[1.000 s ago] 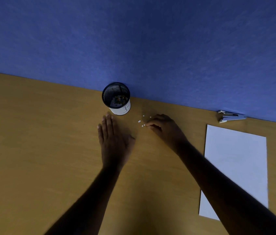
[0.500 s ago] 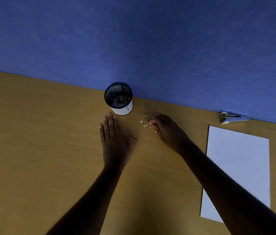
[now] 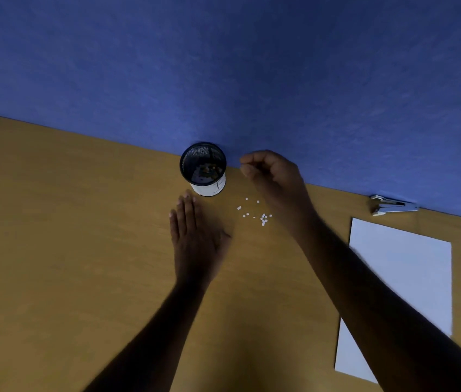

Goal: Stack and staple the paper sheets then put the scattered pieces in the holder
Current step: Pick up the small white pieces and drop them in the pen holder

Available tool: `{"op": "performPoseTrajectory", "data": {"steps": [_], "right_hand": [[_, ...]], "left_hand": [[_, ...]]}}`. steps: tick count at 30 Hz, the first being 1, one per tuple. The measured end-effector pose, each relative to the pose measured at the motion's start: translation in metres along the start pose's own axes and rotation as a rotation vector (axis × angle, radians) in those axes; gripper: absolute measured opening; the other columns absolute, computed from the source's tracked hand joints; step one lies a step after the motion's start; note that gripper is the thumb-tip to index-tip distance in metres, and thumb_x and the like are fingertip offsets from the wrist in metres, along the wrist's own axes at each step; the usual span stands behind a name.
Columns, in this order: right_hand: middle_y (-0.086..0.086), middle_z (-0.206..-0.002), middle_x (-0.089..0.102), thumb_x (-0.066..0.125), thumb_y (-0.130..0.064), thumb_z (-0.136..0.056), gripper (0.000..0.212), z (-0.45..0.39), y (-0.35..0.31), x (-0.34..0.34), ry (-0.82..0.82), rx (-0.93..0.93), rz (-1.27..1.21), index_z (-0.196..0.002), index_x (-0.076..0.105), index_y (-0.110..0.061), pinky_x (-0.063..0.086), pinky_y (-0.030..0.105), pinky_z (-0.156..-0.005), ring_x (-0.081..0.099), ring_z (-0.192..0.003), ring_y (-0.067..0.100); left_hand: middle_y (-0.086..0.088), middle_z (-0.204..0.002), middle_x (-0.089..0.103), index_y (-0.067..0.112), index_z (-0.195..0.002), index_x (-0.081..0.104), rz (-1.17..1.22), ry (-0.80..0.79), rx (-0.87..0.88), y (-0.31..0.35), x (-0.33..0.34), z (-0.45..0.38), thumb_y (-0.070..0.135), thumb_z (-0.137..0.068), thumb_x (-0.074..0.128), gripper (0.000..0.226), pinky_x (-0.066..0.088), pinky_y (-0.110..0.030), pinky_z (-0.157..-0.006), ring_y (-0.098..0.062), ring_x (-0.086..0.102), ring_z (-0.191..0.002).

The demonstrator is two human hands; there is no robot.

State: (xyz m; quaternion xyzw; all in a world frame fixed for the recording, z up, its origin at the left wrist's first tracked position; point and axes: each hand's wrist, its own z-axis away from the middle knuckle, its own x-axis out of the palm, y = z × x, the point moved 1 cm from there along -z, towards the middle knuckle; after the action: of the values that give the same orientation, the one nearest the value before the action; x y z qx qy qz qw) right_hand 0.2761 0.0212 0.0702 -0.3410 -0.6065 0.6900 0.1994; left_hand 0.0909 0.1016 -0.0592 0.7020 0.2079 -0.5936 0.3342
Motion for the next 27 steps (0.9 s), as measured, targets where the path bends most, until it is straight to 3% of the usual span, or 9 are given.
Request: {"op": "performPoseTrajectory", "data": {"steps": [3,8,11,17,22,27], "right_hand": [[-0.005,-0.1,0.072,0.063,-0.009,-0.099,0.012,-0.024,-0.017,0.022,-0.094,-0.153,0.139,-0.108,0.07,-0.008,0.047,0.011,-0.081,0.065,-0.093,-0.004],[0.004,-0.107,0.07,0.062,-0.015,-0.098,0.011,-0.06,-0.005,0.055,-0.256,-0.382,0.563,-0.104,0.07,-0.011,0.049,0.032,-0.091,0.062,-0.105,0.02],[0.003,-0.105,0.073,0.062,-0.018,-0.097,0.014,-0.071,-0.001,0.061,-0.297,-0.412,0.669,-0.102,0.074,-0.016,0.043,0.027,-0.087,0.063,-0.103,0.022],[-0.003,-0.093,0.074,0.065,-0.022,-0.091,0.007,-0.079,-0.004,0.061,-0.305,-0.35,0.64,-0.092,0.072,-0.02,0.055,0.036,-0.078,0.065,-0.089,0.013],[0.001,-0.094,0.075,0.067,-0.014,-0.092,0.007,-0.075,-0.013,0.06,-0.303,-0.341,0.553,-0.095,0.073,-0.011,0.052,0.028,-0.078,0.066,-0.087,0.011],[0.001,-0.098,0.075,0.067,-0.008,-0.094,0.011,-0.048,-0.017,0.029,-0.196,-0.289,0.353,-0.102,0.074,-0.008,0.043,0.004,-0.076,0.063,-0.092,0.0]], "left_hand": [[-0.02,-0.174,0.022,-0.004,-0.163,0.024,0.002,-0.002,-0.003,0.0,0.001,0.0,0.055,-0.094,0.046,0.094,0.015,-0.054,-0.134,-0.036,0.02,-0.164],[-0.021,-0.174,0.024,-0.005,-0.163,0.025,-0.004,-0.003,-0.007,0.0,0.001,-0.001,0.053,-0.093,0.049,0.094,0.015,-0.054,-0.134,-0.037,0.021,-0.163],[-0.021,-0.173,0.024,-0.005,-0.163,0.025,-0.007,0.0,-0.004,0.0,0.0,-0.001,0.05,-0.092,0.053,0.094,0.014,-0.053,-0.134,-0.037,0.022,-0.163],[-0.021,-0.173,0.025,-0.005,-0.163,0.026,-0.006,0.001,-0.007,0.0,-0.001,-0.001,0.055,-0.094,0.052,0.095,0.017,-0.054,-0.133,-0.037,0.023,-0.162],[-0.021,-0.174,0.024,-0.004,-0.163,0.025,-0.024,-0.022,-0.005,0.001,-0.002,-0.001,0.055,-0.094,0.049,0.095,0.016,-0.054,-0.133,-0.036,0.02,-0.163],[-0.02,-0.174,0.023,-0.003,-0.164,0.025,-0.015,-0.033,-0.013,0.002,-0.004,-0.001,0.056,-0.094,0.042,0.093,0.011,-0.053,-0.135,-0.036,0.019,-0.164]]}}
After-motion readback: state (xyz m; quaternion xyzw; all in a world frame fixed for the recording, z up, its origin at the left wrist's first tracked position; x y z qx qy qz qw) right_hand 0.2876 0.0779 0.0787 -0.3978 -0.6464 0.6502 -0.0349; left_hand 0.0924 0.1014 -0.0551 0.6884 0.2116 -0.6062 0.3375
